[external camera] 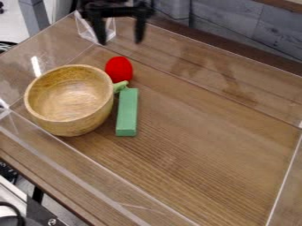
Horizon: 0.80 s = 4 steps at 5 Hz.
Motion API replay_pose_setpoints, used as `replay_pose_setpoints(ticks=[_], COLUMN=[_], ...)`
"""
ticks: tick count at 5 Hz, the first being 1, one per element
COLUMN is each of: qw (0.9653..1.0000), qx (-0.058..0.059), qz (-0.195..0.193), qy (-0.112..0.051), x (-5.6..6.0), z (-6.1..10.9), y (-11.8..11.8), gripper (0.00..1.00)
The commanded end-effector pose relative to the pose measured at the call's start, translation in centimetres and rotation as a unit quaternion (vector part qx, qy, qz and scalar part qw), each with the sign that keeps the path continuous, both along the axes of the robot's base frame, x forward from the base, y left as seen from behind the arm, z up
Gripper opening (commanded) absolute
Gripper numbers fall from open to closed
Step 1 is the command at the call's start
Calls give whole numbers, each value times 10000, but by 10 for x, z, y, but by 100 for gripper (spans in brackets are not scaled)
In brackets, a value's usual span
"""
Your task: Move the red fruit to the right
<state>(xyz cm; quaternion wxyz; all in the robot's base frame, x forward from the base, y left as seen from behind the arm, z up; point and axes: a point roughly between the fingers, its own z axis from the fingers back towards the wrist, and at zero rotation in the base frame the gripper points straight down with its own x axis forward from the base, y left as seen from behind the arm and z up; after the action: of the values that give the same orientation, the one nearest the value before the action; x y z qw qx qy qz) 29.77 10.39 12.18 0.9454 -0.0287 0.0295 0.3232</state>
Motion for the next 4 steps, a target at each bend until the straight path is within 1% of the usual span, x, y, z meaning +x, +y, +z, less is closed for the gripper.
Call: replay_pose_setpoints(ticks=[1, 2, 3, 4], qw=[9978, 9932, 9890, 9902], qx=[76, 27, -9, -64], qz=[610, 1125, 1452, 1363], qy=[-266, -284, -283, -312], x=[17, 24, 31, 29], z=[1, -12, -24, -31], y=[25, 42, 56, 52], gripper=[100, 100, 100, 100])
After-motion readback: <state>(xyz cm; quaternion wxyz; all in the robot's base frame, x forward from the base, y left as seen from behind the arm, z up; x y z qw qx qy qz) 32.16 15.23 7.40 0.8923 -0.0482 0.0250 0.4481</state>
